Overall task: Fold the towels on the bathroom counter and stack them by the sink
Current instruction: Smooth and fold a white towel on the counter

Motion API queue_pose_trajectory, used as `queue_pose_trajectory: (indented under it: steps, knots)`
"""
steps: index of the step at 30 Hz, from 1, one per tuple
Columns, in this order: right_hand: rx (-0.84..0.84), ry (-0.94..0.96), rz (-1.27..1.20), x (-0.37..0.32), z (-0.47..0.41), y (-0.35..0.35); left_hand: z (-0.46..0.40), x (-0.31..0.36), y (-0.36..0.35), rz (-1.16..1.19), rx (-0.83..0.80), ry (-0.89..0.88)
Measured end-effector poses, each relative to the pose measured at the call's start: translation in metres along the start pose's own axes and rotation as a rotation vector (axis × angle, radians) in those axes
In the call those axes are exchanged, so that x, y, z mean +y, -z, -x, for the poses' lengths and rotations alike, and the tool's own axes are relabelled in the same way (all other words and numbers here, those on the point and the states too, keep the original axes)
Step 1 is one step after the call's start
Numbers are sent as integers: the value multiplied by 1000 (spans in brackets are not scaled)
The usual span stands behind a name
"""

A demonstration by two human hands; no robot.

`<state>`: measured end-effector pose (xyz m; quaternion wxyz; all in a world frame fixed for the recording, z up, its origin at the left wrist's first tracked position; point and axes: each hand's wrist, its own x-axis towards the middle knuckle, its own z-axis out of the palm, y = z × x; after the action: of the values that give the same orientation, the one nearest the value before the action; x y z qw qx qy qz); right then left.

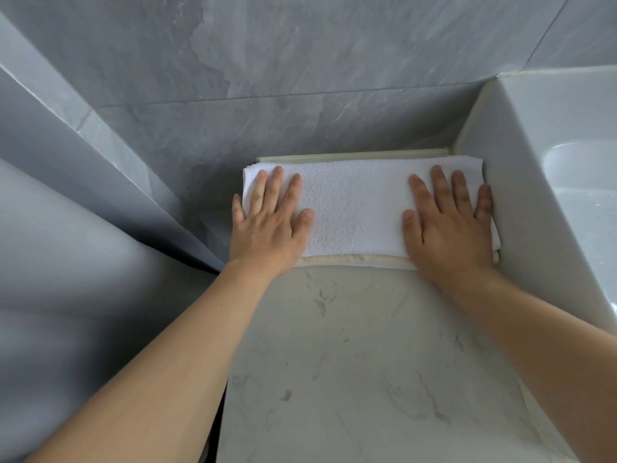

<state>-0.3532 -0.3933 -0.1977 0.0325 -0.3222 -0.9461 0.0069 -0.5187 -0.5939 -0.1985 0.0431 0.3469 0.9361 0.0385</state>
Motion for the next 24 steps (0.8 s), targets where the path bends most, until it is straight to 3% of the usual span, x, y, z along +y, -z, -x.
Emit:
queue_pose_trajectory:
  steps: [5,10,15,20,24]
  knots:
    - [-81,-30,-52,-3,14,4,8,10,6,-64,23,27]
    - [-99,84,-202,-2,62,16,61,28,7,-32,111,-95]
    - [-25,190,-274,-3,96,25,93,40,11,-9,64,-119]
    - [120,135,-378,-3,96,32,87,40,25,-23,124,-137]
    - [113,169,-376,3,104,33,94,45,30,44,144,-164]
